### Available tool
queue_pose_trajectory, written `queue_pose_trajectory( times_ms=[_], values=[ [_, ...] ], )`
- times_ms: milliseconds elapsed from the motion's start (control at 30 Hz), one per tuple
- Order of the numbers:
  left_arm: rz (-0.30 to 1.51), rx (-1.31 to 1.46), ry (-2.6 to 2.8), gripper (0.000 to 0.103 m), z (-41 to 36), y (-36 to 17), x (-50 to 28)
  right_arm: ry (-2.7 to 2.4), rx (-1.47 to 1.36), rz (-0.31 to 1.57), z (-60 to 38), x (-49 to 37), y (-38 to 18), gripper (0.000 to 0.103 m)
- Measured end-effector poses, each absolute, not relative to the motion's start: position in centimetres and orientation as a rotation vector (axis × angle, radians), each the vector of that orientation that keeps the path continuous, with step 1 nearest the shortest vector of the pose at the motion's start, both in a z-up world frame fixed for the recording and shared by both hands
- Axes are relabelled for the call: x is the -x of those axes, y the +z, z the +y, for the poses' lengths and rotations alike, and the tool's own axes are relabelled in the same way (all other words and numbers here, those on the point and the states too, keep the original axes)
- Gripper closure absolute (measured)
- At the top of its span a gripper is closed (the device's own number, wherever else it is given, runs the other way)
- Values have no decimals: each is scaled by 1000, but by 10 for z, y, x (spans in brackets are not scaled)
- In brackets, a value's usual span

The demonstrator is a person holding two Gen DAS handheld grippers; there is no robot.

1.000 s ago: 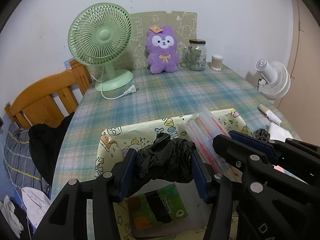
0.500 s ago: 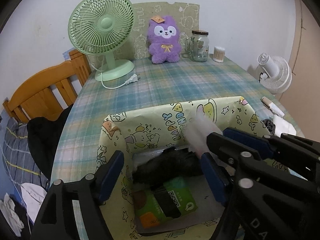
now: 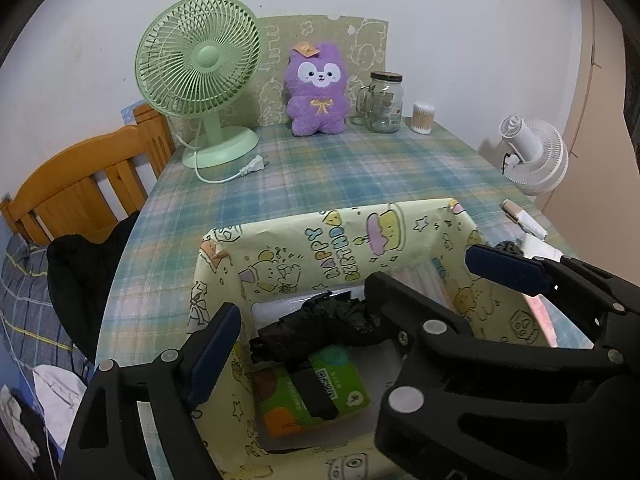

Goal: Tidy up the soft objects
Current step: 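Open both grippers releasing the bags into the box and withdraw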

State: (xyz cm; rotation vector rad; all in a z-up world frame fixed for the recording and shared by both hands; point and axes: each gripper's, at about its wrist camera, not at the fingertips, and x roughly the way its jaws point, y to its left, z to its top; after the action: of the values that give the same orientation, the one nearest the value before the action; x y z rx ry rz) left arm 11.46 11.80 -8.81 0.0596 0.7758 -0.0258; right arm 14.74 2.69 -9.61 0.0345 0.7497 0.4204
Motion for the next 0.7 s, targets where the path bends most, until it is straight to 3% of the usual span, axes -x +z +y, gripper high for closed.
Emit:
queue_pose_trajectory(
  times_ms=[700],
  values=[
    [668, -65, -45, 9, 77, -57, -93, 352, -27, 620, -18, -118, -61, 19]
  ],
)
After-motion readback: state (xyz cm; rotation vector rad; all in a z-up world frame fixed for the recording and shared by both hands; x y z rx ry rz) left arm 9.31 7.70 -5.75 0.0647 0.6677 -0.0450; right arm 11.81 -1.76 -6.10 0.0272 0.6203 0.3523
